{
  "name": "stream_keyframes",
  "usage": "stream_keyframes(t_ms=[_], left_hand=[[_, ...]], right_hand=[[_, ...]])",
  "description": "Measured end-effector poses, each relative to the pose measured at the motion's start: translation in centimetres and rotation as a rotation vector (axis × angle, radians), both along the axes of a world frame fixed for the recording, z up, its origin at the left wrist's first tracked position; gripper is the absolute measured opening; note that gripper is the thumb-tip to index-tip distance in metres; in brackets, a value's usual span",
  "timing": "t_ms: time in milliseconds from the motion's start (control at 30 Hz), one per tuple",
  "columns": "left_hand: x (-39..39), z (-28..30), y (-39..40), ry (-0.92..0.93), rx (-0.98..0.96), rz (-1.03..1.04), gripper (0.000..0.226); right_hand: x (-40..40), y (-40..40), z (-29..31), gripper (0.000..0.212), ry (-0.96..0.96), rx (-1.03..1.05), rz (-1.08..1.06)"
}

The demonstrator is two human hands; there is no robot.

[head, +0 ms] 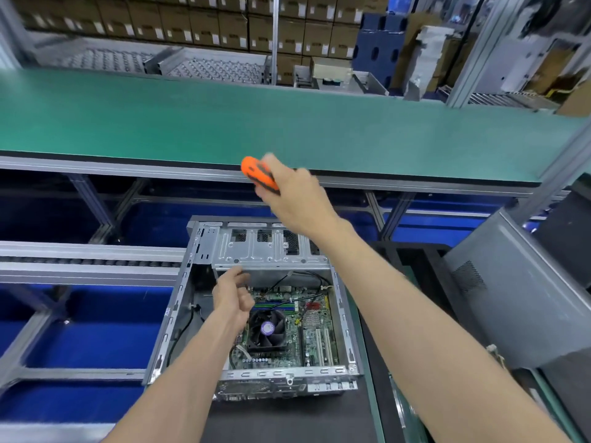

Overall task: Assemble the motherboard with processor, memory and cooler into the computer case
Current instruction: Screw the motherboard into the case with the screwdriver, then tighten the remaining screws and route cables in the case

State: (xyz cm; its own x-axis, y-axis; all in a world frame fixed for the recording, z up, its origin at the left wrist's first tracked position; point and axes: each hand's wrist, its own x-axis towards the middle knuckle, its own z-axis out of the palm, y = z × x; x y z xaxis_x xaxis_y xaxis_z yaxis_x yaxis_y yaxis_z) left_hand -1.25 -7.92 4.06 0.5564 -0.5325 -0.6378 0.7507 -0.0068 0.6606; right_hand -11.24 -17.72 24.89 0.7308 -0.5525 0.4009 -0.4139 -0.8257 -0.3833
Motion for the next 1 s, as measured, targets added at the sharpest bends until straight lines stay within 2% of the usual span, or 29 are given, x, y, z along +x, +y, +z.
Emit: stream_keyframes(t_ms=[100, 167, 233, 333, 400, 567, 667, 767, 867, 1000], left_hand=[[0.3, -0.7, -1.2, -0.049, -0.019, 0.005, 0.016], [0.5, -0.9, -1.9, -0.081, -0.025, -0.015, 0.019], [0.6, -1.3, -2.4, -0.118, -0.011, -0.039, 0.025], [0.6, -1.7, -2.9, -0.141, -0.020, -0.020, 0.034], [0.5, -1.6, -3.1, -0.140, -0.026, -0.004, 0.036], [0.7, -1.5, -3.1, -0.137, -0.011, -0.010, 0.022], [1.1, -1.5, -3.2, -0.153, 0.009, -0.026, 0.024], [1.4, -1.5, -3.5, -0.174, 0.041, -0.079, 0.005], [1.9, -1.6, -4.3, -0.208, 0.076, -0.163, 0.011], [2.2, -1.3, -5.6, -0.280, 0.128, -0.268, 0.008]], right_hand=[[-1.1, -0.4, -5.3, 0.019, 0.382, -0.059, -0.140], [-1.9, -0.6, -8.7, 0.010, 0.553, -0.040, -0.170], [-2.5, -1.0, -11.3, 0.009, 0.638, 0.032, -0.205], [-2.7, -1.9, -13.9, 0.028, 0.727, 0.146, -0.215], [-2.5, -2.6, -14.3, 0.036, 0.759, 0.165, -0.179], [-2.0, -3.5, -14.2, 0.034, 0.799, 0.147, -0.100], [-1.4, -3.1, -14.2, 0.039, 0.811, 0.120, -0.109], [-1.7, -2.7, -14.1, 0.042, 0.799, 0.123, -0.131], [-2.5, -2.3, -14.1, 0.042, 0.782, 0.139, -0.150], [-3.6, -1.6, -13.9, 0.034, 0.760, 0.210, -0.170]])
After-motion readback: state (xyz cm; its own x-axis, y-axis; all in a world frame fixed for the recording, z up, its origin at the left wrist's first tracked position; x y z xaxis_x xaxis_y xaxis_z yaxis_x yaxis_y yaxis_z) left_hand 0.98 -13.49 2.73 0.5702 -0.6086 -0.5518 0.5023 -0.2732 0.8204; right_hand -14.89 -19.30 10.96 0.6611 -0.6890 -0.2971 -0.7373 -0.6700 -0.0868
